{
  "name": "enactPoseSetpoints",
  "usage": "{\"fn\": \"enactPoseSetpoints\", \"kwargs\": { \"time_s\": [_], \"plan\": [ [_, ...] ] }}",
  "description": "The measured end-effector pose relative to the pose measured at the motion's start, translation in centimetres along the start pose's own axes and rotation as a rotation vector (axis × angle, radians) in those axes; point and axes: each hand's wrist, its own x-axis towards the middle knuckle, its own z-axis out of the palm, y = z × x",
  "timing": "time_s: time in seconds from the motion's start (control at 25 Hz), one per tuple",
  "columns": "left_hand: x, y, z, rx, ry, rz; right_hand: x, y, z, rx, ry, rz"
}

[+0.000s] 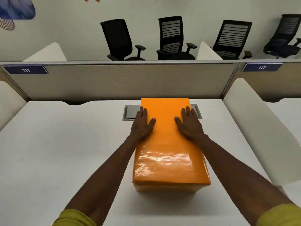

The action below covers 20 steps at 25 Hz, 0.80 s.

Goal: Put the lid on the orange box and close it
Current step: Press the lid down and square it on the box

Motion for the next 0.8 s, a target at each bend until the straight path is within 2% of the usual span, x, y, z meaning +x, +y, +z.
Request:
{"fn": "enactPoseSetpoints", "kwargs": {
  "time_s": [0.16,0.24,0.4,0.52,0.6,0.72,0.8],
  "plan": [
    [-0.2,0.3,-0.6,-0.052,-0.042,0.003,0.1,-0.2,-1.2,0.046,-0.057,-0.015],
    [-0.8,0.7,-1.6,-0.224,-0.050,-0.022,-0.7,-0.5,-2.8,0.213,-0.078,0.010],
    [-6.0,-0.6,-2.6,-0.623,0.004,-0.189,-7.6,0.6,-3.8,0.609,0.085,0.257],
    [-12.8,-2.7,-1.2,-0.804,-0.169,-0.192,-15.3,2.0,-1.3,0.751,-0.049,0.353],
    [-14.4,-3.3,-0.4,-0.827,-0.216,-0.193,-17.1,2.0,-0.5,0.823,-0.113,0.337],
    [-13.8,-2.7,-0.6,-0.846,-0.209,-0.216,-16.6,1.6,-1.4,0.951,-0.091,0.383],
    [-14.0,-2.9,-0.5,-0.872,-0.166,-0.245,-17.3,2.1,-1.5,1.131,-0.056,0.462]
  ]
}}
